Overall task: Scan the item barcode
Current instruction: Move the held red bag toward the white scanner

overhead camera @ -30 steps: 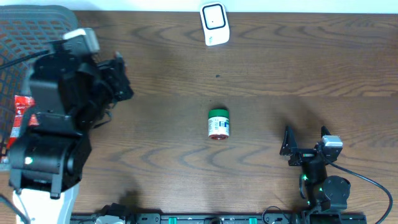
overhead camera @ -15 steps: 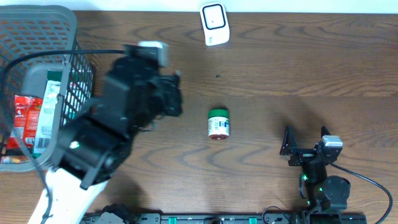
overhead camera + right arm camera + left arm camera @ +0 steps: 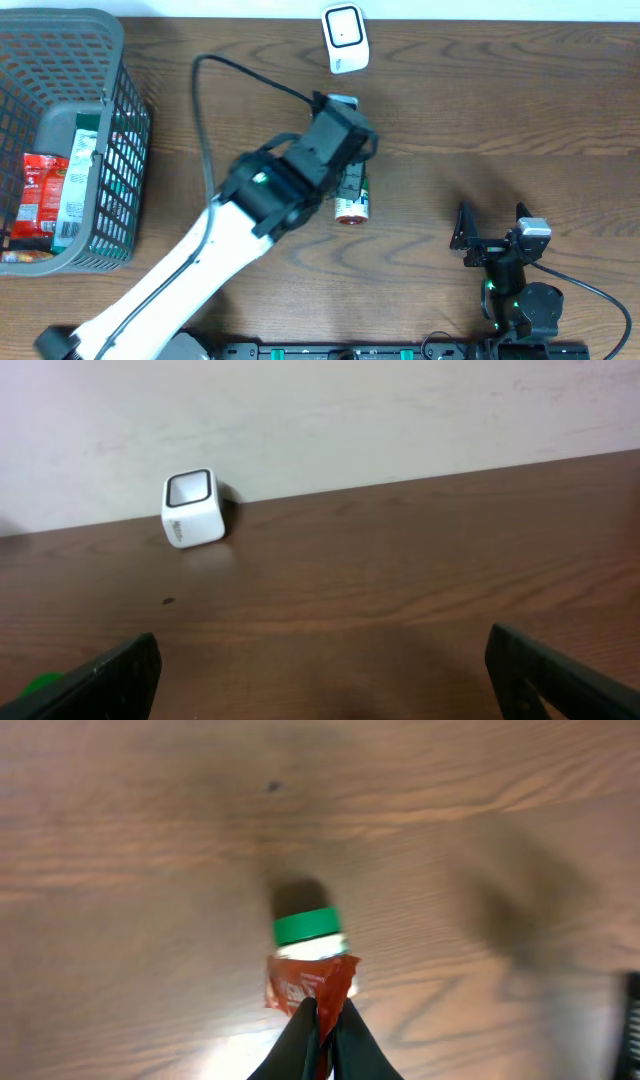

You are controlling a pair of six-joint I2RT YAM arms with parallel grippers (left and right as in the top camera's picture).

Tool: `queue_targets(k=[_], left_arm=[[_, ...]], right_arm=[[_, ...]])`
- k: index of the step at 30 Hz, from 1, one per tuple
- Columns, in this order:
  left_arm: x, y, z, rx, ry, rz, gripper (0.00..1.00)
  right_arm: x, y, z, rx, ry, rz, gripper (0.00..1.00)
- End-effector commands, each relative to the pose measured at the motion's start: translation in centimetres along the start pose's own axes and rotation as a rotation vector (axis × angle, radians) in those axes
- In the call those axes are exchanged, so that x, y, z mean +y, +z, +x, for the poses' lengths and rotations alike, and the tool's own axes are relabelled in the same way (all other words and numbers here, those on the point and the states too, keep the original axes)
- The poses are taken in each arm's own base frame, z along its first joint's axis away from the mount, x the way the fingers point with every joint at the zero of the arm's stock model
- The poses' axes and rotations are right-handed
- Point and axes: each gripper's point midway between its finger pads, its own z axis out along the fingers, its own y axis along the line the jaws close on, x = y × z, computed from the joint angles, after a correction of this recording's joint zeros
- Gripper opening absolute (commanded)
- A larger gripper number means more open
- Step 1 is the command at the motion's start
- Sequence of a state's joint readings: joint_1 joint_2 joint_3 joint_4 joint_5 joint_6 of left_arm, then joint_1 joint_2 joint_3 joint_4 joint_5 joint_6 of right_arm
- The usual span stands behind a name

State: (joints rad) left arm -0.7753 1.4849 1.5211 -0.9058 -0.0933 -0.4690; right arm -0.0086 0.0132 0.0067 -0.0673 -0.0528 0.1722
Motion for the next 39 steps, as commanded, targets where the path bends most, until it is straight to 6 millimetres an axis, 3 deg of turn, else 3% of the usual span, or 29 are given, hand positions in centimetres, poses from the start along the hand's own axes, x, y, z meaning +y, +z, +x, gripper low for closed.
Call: queue_targets(k=[1,6,16,23,39], left_arm=[[2.1,1.5,-0.3,-0.01,-0.063,-0.148,0.07],[4.6,3.9,1.1,0.052,-0.022,-0.319,0.07],[7.0,6.9,3.5,0.183,-0.034,-0.435,0.07],[10.1,8.8,4.6,0.263,-0.105,-0.526,0.07],[10.0,13.9,5.1,0.279,-0.113,-0.519,0.07]], right_arm=[[0.1,0.0,0.2,0.007,0.006,-0.005,0.99],[0.1,0.0,0.2,0.007,0.006,-0.005,0.99],[0.1,0.0,0.2,0.007,0.006,-0.005,0.99],[0.1,0.0,0.2,0.007,0.006,-0.005,0.99],[0.1,0.0,0.2,0.007,0.006,-0.005,0.99]])
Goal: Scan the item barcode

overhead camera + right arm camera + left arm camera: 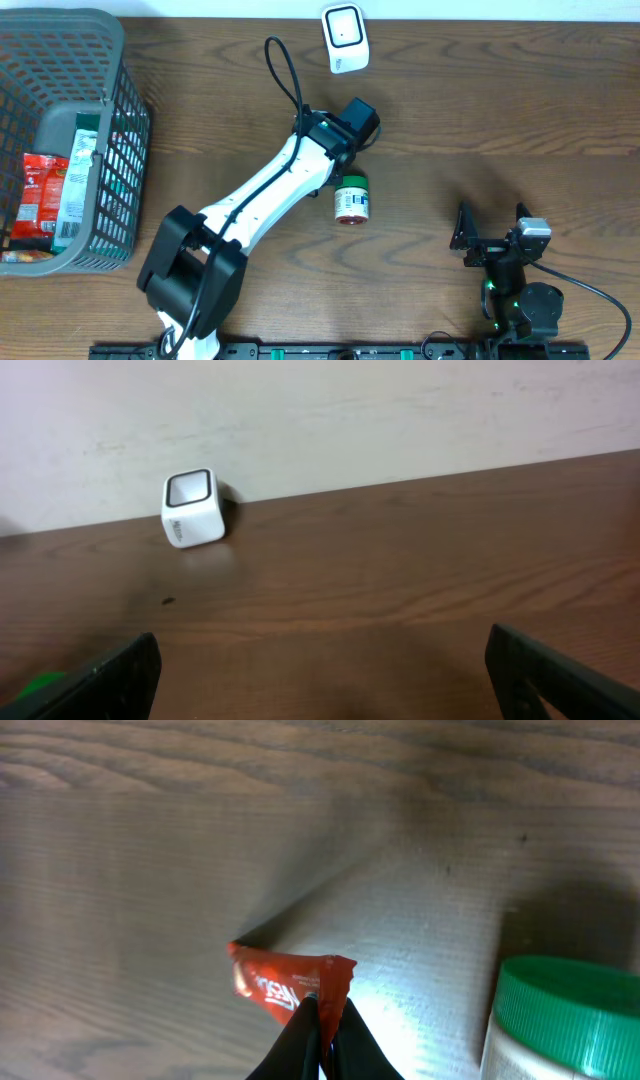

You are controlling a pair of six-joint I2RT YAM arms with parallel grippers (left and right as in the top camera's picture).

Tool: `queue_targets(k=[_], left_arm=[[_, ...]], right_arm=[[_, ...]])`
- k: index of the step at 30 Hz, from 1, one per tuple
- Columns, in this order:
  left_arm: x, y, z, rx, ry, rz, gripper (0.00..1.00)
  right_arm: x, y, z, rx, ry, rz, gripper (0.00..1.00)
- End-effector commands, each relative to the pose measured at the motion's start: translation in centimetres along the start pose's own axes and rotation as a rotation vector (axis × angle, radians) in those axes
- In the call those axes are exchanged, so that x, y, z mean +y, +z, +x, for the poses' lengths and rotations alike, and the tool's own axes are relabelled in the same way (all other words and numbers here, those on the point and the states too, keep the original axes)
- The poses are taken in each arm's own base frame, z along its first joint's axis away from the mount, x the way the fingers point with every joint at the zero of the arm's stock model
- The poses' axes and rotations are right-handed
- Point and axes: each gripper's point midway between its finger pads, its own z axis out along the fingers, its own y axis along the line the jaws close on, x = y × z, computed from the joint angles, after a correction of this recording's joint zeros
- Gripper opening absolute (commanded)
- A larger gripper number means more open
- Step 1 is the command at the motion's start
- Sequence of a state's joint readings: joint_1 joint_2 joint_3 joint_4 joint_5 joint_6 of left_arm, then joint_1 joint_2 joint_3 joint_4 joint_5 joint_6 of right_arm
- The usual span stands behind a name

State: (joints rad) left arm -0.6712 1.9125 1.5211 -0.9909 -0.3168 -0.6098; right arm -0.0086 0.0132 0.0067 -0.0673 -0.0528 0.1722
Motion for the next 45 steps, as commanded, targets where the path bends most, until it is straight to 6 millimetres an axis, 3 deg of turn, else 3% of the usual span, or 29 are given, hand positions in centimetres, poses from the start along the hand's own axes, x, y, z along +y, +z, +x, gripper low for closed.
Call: queue_targets(k=[1,8,13,18,26,34,38,45], left_arm=[[-0.3,0.7,-0.4,-0.003,-0.016,-0.007,0.07],[-0.4,0.4,-1.4,-0.037,0.014,0.017,0.07],[1.5,-1.3,-3.0,-0.077,-0.037,0.039,0.07],[3.3,-4.4,-4.5,-0.109,-0.108,0.158,0.07],[5.0,-10.2,-5.3,-0.063,-0.187,0.572,0.08],[3.3,-16.0,-5.7,-0.024,-0.054,1.112,0.07],[2.6,-17.5,-6.1,-0.055,-0.017,1.198,0.07],[1.0,-18.3,-5.9,-0.073,0.038,1.226,0.07]], right_arm=[[0.1,0.0,0.2,0.007,0.006,-0.005,0.99],[0.1,0.0,0.2,0.007,0.006,-0.005,0.99],[0.1,0.0,0.2,0.007,0.006,-0.005,0.99],[0.1,0.0,0.2,0.007,0.006,-0.005,0.99],[0.1,0.0,0.2,0.007,0.006,-0.005,0.99],[0.1,0.0,0.2,0.007,0.006,-0.005,0.99],[0.1,0.0,0.2,0.006,0.006,-0.005,0.99],[0.1,0.0,0.2,0.007,0.006,-0.005,0.99]])
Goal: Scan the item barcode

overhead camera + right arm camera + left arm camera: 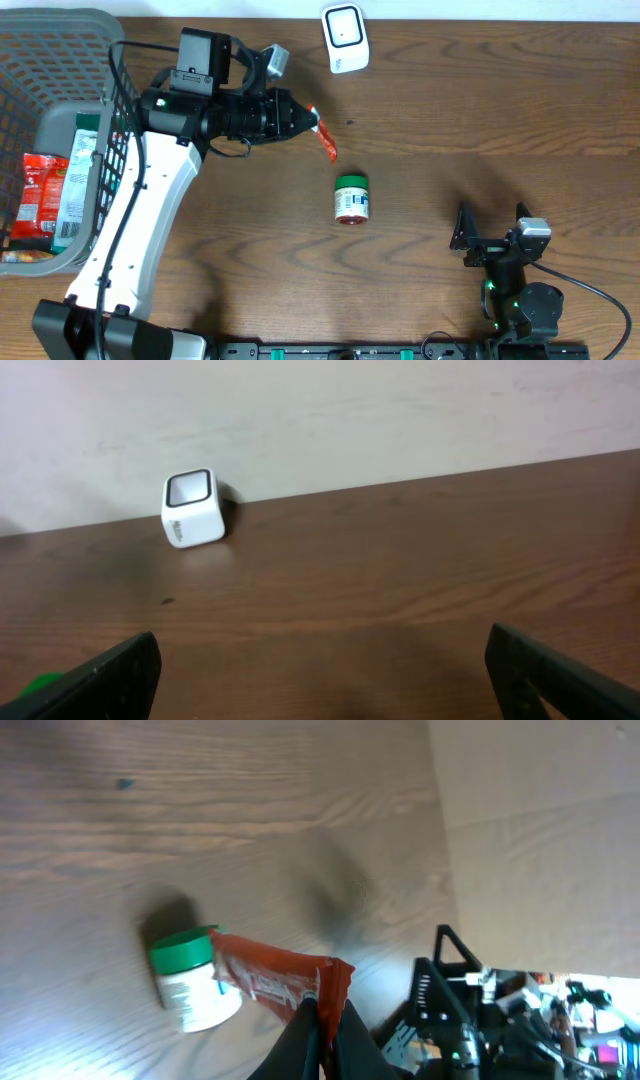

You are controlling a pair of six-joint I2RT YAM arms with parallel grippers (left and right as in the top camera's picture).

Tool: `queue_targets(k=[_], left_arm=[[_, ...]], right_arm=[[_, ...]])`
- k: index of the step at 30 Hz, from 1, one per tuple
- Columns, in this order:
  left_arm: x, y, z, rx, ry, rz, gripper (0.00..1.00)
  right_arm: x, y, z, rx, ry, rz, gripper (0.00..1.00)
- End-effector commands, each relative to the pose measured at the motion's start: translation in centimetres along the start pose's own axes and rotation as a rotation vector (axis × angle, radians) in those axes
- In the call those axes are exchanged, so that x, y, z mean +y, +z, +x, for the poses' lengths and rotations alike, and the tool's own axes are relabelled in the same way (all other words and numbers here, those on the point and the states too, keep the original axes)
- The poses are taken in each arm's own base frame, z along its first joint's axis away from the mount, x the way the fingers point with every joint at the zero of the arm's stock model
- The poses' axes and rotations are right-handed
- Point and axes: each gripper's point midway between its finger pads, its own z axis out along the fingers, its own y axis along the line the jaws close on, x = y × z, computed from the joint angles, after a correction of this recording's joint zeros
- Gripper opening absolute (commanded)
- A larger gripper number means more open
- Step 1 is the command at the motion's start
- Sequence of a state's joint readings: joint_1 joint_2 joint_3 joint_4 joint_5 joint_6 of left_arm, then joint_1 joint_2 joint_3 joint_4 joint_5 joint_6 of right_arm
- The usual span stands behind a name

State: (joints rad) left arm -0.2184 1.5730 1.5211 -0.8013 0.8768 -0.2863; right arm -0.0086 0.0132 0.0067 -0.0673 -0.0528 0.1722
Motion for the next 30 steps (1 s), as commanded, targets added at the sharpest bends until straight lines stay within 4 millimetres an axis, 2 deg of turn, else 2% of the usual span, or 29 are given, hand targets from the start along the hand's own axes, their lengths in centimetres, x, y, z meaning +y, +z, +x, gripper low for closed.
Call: queue_targets(k=[1,4,6,10,21,26,30], left_arm=[[-2.3,0.8,0.4,0.03,0.068,0.084,0.07],[-5.1,1.5,0.6,0.061,0.132,0.232,0.07],[-5.7,2.2,0.5,0.073,0.133,0.264,0.07],[-5.3,5.0,0.7,0.114,0.105,0.267,0.07],[-4.7,16.3,3.4,0.263,0.092,0.326,0.07],[-3.6,20.0,5.2,0.316,0.088,0.33,0.07],[-1.7,21.9,6.2,0.348,0.071,0.309,0.07]], right_arm=[[0.1,0.0,0.2,0.007,0.006,-0.005,0.99],[0.1,0.0,0.2,0.007,0.006,-0.005,0.99],[0.1,0.0,0.2,0.007,0.006,-0.005,0.99],[0.1,0.0,0.2,0.007,0.006,-0.005,0.99],[0.1,0.0,0.2,0.007,0.006,-0.005,0.99],[0.1,0.0,0.2,0.007,0.006,-0.005,0.99],[0.1,0.0,0.2,0.007,0.006,-0.005,0.99]])
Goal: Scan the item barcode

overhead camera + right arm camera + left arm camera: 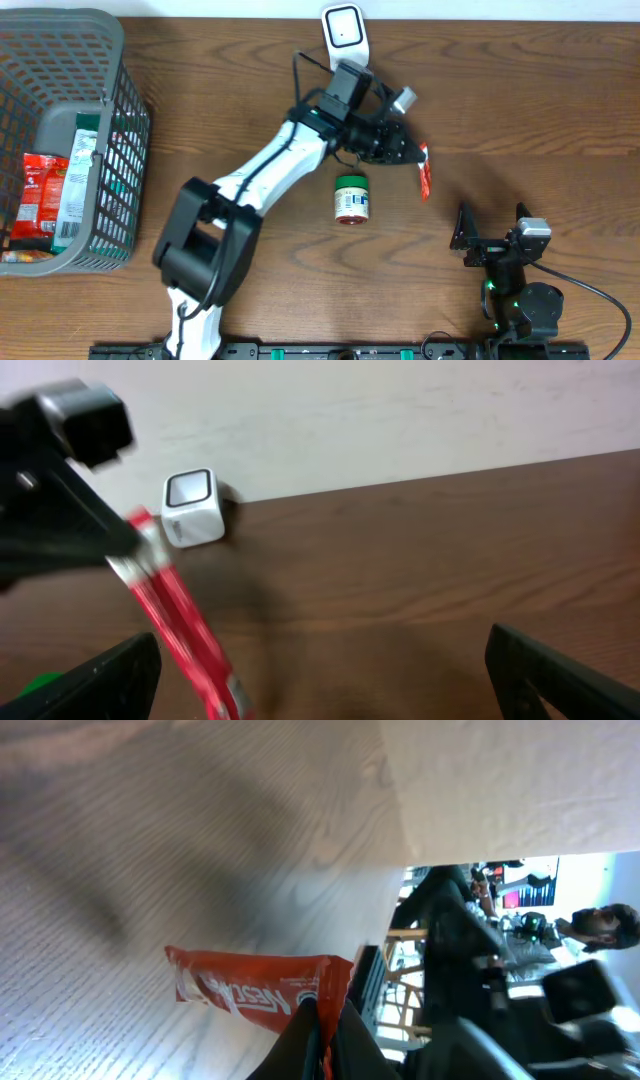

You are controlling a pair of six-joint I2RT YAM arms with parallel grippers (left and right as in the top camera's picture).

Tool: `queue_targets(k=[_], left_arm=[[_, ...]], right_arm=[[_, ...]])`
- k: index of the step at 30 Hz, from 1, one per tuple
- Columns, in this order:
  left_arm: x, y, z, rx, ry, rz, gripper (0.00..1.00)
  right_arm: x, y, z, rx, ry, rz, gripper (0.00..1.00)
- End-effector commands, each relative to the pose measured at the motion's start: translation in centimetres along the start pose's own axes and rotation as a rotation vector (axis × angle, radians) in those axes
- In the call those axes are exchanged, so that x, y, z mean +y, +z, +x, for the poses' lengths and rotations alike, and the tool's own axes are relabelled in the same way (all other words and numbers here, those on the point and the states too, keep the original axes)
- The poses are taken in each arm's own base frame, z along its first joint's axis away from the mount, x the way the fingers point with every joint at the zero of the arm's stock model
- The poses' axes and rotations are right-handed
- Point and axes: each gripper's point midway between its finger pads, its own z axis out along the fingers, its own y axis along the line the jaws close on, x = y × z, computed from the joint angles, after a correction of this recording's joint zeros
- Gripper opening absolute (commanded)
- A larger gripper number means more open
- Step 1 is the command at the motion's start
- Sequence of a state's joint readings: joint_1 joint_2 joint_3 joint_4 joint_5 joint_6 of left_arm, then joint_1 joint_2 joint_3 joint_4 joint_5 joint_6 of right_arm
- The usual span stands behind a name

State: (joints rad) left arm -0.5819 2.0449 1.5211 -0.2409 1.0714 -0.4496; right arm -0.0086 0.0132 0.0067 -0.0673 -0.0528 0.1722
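My left gripper is shut on one end of a thin red sachet, which hangs above the table right of centre. The left wrist view shows the red sachet pinched at its corner between the fingers. The sachet also shows blurred in the right wrist view. A white barcode scanner stands at the far edge, seen too as a white cube. My right gripper rests open near the front right, holding nothing.
A small jar with a green lid lies on the wooden table at the centre. A grey wire basket at the far left holds several packets.
My left arm has moved from the left of the scanner to the right of centre, carrying the red sachet past the jar. The right arm has not moved.
My left gripper was shut on the red sachet beside the green-lidded jar. Then it held the sachet just above the table near the jar, then lifted left of the scanner, and now it holds it right of centre, below the scanner.
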Motion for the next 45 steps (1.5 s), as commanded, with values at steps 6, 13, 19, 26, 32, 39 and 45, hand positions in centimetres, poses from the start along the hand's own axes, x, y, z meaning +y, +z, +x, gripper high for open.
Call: queue_targets(k=[6,13,19,26,32,39,45], left_arm=[[5.9,0.9,-0.9,-0.053,-0.052,-0.179,0.07],[7.7,0.4,-1.6,-0.095,-0.012,-0.281,0.46],[7.6,0.0,-2.0,-0.111,-0.005,-0.296,0.74],[5.7,-2.0,-3.4,-0.186,0.039,-0.359,0.8],[2.8,-7.8,-4.7,-0.323,0.142,-0.581,0.81],[-0.4,-18.2,-3.6,-0.489,0.102,-0.899,0.81],[-3.4,-32.5,-1.9,-0.636,-0.071,-1.14,0.81]], right_arm=[[0.1,0.0,0.2,0.007,0.006,-0.005,0.99],[0.1,0.0,0.2,0.007,0.006,-0.005,0.99],[0.1,0.0,0.2,0.007,0.006,-0.005,0.99],[0.1,0.0,0.2,0.007,0.006,-0.005,0.99],[0.1,0.0,0.2,0.007,0.006,-0.005,0.99],[0.1,0.0,0.2,0.007,0.006,-0.005,0.99],[0.1,0.0,0.2,0.007,0.006,-0.005,0.99]])
